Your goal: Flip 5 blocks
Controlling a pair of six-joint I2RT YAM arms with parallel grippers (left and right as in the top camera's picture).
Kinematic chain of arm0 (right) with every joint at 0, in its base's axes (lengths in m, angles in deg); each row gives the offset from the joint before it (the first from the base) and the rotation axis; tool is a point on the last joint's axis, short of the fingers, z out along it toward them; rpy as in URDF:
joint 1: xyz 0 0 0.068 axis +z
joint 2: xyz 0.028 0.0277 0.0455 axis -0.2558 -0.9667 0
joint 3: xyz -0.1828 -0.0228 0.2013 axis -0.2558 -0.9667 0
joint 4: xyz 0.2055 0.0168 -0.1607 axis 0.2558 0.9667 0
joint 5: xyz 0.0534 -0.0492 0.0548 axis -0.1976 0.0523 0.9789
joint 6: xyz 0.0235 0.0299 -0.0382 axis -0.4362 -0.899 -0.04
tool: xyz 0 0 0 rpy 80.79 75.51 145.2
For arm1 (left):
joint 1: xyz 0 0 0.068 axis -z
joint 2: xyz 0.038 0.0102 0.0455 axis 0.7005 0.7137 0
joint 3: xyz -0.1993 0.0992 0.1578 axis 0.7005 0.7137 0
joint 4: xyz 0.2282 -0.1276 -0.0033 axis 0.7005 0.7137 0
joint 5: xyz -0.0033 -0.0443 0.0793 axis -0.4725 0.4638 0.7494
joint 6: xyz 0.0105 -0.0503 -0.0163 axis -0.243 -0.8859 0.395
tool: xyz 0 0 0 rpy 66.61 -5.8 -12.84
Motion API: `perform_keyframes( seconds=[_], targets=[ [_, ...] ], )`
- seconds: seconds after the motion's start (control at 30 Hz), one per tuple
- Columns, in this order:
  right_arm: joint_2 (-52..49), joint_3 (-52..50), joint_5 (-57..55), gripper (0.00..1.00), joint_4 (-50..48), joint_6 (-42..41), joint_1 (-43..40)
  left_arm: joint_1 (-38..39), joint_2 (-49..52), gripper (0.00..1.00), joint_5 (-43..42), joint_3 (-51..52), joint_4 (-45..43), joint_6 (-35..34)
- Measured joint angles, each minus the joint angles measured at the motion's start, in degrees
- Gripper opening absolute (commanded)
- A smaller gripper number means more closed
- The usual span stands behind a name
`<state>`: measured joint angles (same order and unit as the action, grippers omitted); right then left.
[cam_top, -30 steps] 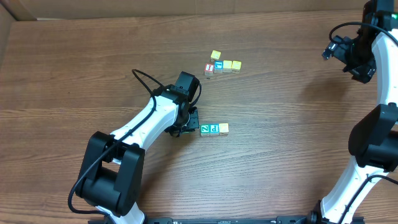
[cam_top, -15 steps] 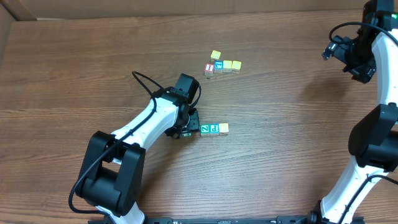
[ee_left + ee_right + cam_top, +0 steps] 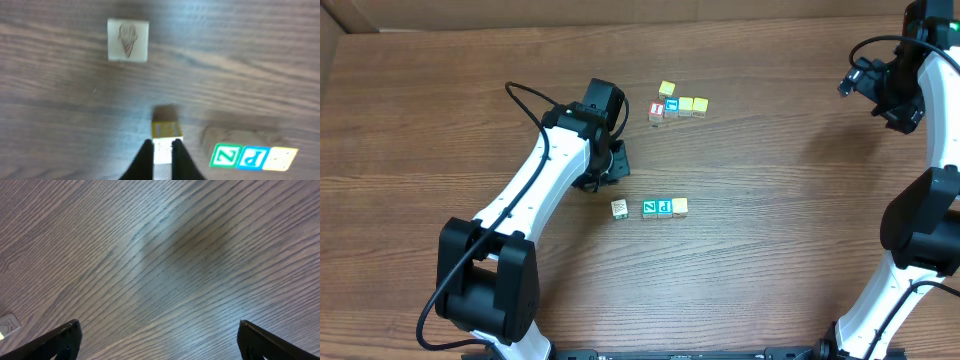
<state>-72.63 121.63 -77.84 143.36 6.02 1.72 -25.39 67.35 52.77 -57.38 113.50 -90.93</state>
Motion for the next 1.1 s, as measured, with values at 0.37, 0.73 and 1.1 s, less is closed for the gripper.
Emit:
perform_keyframes(
  seconds=[0.37,0.73,1.1],
  targets=[
    [0.00,0.00,0.00,1.00,0.02,0.00,0.00,0.07,0.00,0.04,1.33,13.79,-6.99,-0.13],
    [0.00,0.00,0.00,1.00,0.02,0.00,0.00,0.50,0.00,0.04,1.25,17.16,-15.26,-0.15],
    [0.00,0.00,0.00,1.00,0.00,0.02,0.00,0.90,0.00,0.04,-0.52,17.18,-15.43,-0.15]
  ],
)
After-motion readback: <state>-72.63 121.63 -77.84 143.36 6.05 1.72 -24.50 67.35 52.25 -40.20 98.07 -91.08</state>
